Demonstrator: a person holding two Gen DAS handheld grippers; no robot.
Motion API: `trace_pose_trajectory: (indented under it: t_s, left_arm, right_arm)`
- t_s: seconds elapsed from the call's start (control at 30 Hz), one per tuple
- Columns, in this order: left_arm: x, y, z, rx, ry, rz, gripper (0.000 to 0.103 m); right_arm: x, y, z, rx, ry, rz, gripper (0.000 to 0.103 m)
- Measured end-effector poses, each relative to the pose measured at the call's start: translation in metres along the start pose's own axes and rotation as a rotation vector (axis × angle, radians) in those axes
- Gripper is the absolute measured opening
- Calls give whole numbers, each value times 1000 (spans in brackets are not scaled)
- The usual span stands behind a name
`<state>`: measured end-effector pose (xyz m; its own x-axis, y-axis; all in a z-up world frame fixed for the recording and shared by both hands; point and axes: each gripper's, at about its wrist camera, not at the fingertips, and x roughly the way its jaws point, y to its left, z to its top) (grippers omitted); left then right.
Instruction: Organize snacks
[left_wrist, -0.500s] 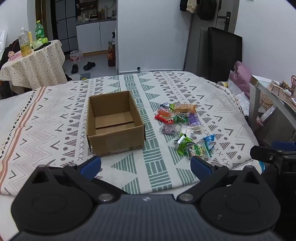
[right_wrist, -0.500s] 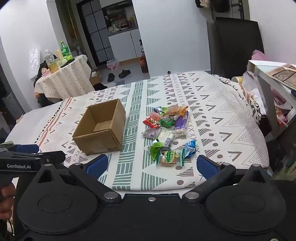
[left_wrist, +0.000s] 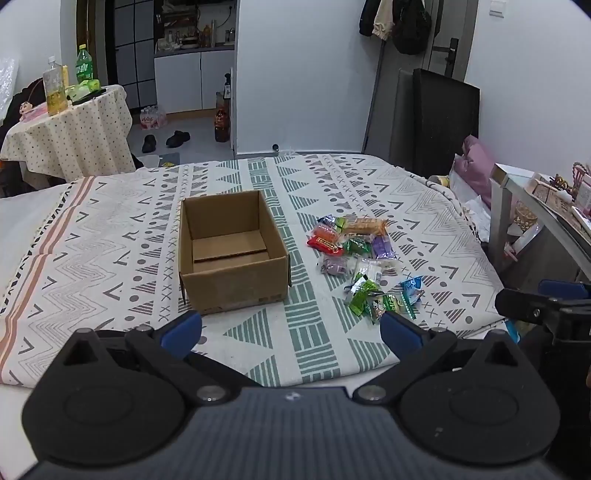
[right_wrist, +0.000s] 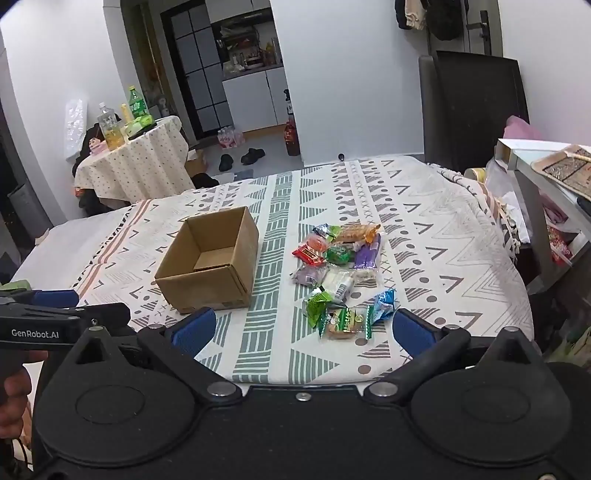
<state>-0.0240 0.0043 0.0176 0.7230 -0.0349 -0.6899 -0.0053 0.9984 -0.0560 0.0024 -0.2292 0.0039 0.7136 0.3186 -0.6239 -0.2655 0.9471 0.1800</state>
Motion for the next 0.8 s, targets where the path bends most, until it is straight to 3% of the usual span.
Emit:
trace_pose_trajectory:
  t_s: [0.8]
  left_arm:
    - [-10, -1, -2, 7, -11, -23, 102]
  right_arm:
    - [-11, 3, 4, -8, -14, -2, 103]
